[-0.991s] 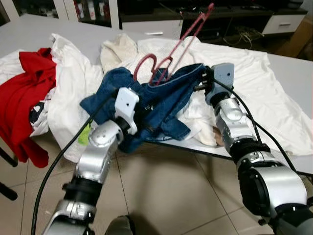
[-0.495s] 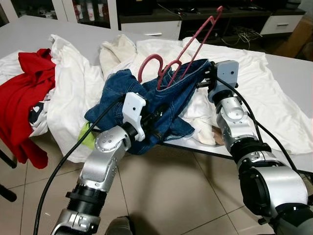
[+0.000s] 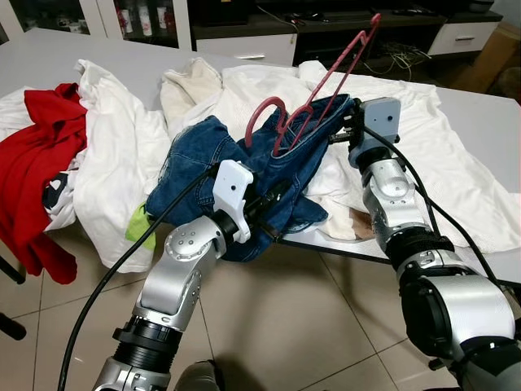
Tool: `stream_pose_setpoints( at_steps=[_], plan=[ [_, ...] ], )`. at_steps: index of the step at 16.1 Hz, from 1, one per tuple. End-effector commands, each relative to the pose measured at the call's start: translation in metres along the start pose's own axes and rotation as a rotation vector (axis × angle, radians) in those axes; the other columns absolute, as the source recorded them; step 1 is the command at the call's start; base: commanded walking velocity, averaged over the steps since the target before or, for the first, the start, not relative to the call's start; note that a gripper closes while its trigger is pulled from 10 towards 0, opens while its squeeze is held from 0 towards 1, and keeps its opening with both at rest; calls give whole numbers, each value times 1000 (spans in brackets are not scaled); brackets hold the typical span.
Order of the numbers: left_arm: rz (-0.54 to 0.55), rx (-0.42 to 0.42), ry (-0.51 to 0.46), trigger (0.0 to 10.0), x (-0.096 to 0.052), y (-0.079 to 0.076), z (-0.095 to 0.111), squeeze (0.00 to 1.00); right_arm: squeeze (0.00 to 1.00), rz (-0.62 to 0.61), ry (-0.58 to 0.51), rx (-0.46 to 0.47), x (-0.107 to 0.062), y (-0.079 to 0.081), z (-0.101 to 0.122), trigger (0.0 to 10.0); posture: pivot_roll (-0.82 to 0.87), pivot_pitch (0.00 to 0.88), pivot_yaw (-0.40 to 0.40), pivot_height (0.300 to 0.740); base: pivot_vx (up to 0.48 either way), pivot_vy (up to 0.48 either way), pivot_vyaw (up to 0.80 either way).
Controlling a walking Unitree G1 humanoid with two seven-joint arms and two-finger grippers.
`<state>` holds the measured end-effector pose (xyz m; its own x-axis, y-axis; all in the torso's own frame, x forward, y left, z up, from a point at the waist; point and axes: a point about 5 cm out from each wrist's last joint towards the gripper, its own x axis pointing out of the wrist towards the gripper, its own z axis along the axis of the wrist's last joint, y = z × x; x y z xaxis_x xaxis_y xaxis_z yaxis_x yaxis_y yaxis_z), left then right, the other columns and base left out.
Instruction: Hang hanger
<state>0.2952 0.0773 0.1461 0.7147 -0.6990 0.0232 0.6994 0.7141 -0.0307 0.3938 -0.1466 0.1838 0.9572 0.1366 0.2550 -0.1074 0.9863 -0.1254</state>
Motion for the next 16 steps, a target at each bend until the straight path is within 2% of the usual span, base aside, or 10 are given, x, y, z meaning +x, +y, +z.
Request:
stream_pose_setpoints(
  at_steps=[1, 5, 6, 7, 8, 11, 16],
  plan=[
    [58, -54, 149, 10000, -17, 7, -33, 0, 0, -278, -233, 23, 14, -60, 61, 0, 123, 0, -15, 740, 0, 0, 0],
    [123, -22, 220, 10000, -18, 12, -43, 0, 0, -305, -285, 32, 16, -66, 74, 0, 122, 0, -17, 740, 0, 0, 0],
    [197, -6, 318, 10000, -20, 22, -55, 0, 0, -314, -304, 34, 17, -68, 79, 0, 122, 0, -17, 740, 0, 0, 0],
    [245, -6, 377, 10000, -23, 28, -62, 0, 0, -321, -315, 33, 17, -70, 82, 0, 116, 0, -19, 740, 0, 0, 0],
    [255, -11, 388, 10000, -23, 30, -63, 0, 0, -323, -318, 32, 17, -70, 83, 0, 116, 0, -19, 740, 0, 0, 0],
    [233, 23, 466, 10000, -26, 30, -67, 0, 0, -352, -328, 24, 16, -75, 85, 0, 116, 3, -23, 740, 0, 0, 0],
    [187, 17, 506, 10000, -27, 20, -75, 0, 0, -353, -348, 8, 18, -75, 92, 0, 107, 6, -24, 740, 0, 0, 0]
  ],
)
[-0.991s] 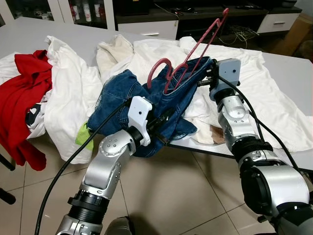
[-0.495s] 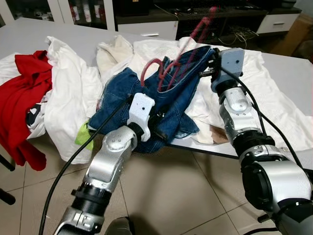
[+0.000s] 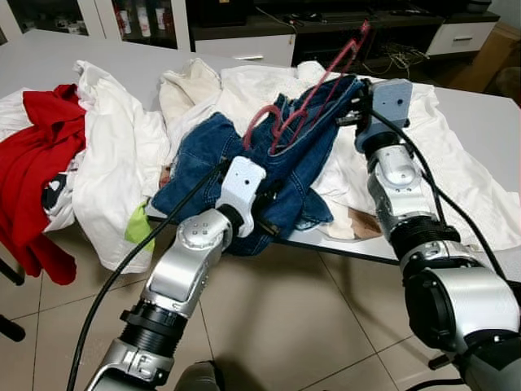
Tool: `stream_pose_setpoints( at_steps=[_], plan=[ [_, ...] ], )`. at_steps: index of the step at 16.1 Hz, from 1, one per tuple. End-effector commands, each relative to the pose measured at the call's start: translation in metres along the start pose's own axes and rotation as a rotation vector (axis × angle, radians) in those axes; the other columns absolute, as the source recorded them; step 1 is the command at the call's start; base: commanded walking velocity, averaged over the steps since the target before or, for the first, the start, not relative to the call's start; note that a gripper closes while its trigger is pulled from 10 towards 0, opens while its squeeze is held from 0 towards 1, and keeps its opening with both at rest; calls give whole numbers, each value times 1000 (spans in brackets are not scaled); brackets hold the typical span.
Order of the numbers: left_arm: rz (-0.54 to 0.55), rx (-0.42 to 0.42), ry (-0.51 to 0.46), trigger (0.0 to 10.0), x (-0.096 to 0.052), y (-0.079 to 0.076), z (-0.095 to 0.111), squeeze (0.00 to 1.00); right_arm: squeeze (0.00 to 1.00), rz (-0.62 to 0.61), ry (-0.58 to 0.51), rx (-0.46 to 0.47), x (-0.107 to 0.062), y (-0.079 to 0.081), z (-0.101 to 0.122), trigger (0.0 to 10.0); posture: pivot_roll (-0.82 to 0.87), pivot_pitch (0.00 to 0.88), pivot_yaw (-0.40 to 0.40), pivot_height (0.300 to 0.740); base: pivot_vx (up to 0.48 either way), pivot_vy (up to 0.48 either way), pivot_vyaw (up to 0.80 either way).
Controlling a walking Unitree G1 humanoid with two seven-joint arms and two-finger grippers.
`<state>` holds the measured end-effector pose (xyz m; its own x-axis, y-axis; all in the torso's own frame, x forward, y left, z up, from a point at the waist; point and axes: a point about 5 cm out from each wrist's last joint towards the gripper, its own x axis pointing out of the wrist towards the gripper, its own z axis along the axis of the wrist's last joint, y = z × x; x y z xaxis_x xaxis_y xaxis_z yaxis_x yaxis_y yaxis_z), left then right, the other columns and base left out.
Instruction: Hang hanger
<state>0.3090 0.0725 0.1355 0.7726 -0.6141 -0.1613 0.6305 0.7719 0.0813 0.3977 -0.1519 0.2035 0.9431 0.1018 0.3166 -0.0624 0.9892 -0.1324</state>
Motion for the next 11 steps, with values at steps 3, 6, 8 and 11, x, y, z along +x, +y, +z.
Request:
stream_pose_setpoints(
  at_steps=[3, 6, 8, 11],
  plan=[
    [35, -67, 340, 10000, -27, 8, -73, 0, 0, -277, -277, 31, 17, -62, 69, 0, 106, 6, -20, 740, 0, 0, 0],
    [35, -67, 349, 10000, -28, 8, -73, 0, 0, -194, -267, 47, 18, -48, 64, 0, 105, 6, -17, 740, 0, 0, 0],
    [1, -77, 354, 10000, -28, 5, -72, 0, 0, -172, -278, 46, 18, -43, 66, 0, 108, 4, -16, 740, 0, 0, 0],
    [-63, -67, 395, 10000, -31, 0, -78, 0, 0, -168, -313, 48, 21, -43, 75, 2275, 110, 0, -10, 740, 0, 0, 0]
  ],
)
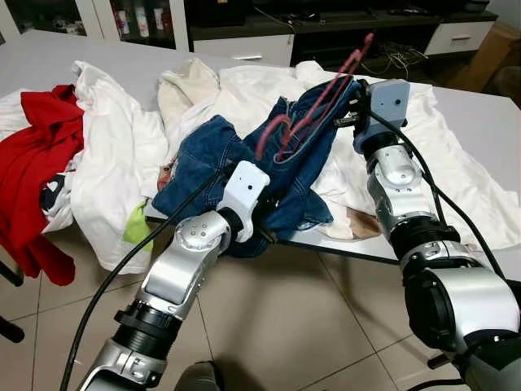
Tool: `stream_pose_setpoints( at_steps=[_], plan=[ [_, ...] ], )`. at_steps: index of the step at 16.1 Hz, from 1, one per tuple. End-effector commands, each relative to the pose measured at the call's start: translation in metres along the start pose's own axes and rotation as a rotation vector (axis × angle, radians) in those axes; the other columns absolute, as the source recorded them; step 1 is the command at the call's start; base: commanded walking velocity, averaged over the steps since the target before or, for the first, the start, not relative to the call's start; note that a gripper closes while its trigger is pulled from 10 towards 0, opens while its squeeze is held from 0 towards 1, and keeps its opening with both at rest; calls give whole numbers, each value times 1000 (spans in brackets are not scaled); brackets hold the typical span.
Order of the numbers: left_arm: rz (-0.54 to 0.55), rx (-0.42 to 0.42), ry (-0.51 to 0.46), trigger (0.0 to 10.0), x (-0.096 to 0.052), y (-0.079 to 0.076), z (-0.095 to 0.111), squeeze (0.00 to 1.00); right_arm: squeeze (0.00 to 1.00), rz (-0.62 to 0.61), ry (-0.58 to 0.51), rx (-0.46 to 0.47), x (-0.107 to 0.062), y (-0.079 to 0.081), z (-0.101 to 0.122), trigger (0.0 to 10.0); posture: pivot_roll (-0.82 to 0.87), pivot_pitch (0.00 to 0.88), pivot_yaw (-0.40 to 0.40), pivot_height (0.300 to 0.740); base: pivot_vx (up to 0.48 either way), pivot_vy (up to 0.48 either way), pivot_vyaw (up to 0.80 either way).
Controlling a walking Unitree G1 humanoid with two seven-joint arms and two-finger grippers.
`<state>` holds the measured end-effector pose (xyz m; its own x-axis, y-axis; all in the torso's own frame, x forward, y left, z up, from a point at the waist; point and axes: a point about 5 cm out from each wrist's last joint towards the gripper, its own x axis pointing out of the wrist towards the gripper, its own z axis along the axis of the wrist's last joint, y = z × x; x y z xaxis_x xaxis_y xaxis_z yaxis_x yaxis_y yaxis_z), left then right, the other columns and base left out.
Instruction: Hang hanger
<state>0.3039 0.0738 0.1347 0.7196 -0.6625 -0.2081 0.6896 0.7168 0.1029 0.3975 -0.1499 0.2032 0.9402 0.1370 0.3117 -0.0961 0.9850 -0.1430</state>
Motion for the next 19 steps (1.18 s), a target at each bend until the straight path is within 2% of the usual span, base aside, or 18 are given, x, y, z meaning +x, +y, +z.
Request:
stream_pose_setpoints(
  at_steps=[1, 2, 3, 4, 19],
  plan=[
    [-9, -107, 368, 10000, -24, -4, -80, 0, 0, -203, -332, 45, 20, -46, 79, 5216, 112, 0, -7, 740, 0, 0, 0],
    [-11, -104, 371, 10000, -24, -4, -80, 0, 0, -203, -343, 49, 20, -46, 81, 8314, 115, 0, -6, 740, 0, 0, 0],
    [-11, -105, 370, 10000, -24, -4, -79, 0, 0, -204, -349, 52, 20, -46, 82, 8824, 115, 0, -6, 740, 0, 0, 0],
    [-6, -107, 366, 10000, -23, -3, -78, 0, 0, -202, -357, 56, 20, -45, 83, 10000, 117, 0, -11, 740, 0, 0, 0],
    [5, -113, 374, 10000, -23, -1, -79, 0, 0, -206, -374, 60, 20, -46, 87, 10000, 117, 0, -15, 740, 0, 0, 0]
  ],
)
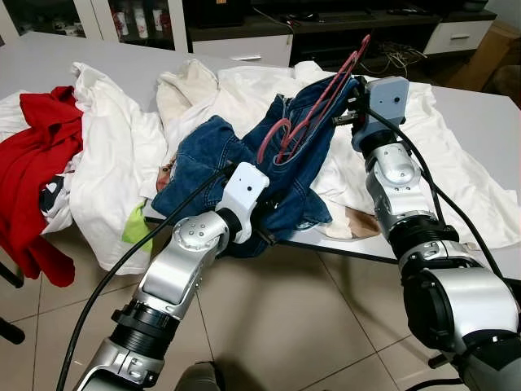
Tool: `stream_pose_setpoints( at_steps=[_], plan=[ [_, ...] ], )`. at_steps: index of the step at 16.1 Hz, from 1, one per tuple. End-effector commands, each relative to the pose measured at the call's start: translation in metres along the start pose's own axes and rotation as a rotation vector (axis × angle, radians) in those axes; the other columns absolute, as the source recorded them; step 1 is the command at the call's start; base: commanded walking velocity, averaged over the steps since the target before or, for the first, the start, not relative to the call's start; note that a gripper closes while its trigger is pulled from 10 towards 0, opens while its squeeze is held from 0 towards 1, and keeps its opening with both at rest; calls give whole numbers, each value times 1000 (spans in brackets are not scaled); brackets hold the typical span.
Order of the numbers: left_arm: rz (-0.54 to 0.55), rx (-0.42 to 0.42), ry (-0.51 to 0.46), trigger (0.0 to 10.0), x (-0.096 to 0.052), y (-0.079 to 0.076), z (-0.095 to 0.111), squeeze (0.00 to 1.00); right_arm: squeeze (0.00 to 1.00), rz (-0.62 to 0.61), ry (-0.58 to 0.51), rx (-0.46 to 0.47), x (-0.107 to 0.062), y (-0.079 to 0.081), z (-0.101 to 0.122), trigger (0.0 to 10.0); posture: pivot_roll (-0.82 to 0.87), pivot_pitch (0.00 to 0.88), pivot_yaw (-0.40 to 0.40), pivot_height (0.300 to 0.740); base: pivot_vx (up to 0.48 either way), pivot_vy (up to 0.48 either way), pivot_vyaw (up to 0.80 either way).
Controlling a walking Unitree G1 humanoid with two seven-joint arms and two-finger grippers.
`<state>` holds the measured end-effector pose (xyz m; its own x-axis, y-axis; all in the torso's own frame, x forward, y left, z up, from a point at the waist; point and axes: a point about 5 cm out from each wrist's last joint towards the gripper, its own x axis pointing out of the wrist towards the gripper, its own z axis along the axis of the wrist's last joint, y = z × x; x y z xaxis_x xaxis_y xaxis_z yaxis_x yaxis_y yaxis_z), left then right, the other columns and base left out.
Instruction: Hang hanger
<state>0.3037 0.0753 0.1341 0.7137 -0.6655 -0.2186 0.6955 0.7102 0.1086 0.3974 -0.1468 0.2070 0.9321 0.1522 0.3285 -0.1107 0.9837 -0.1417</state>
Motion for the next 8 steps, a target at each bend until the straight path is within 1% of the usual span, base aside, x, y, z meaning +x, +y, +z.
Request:
stream_pose_setpoints(
  at_steps=[1, 8],
  plan=[
    [10, -122, 364, 10000, -21, -3, -78, 0, 0, -218, -355, 50, 20, -49, 83, 10000, 117, 0, -15, 740, 0, 0, 0],
    [10, -122, 364, 10000, -21, -3, -78, 0, 0, -218, -355, 50, 20, -49, 83, 10000, 117, 0, -15, 740, 0, 0, 0]
  ],
)
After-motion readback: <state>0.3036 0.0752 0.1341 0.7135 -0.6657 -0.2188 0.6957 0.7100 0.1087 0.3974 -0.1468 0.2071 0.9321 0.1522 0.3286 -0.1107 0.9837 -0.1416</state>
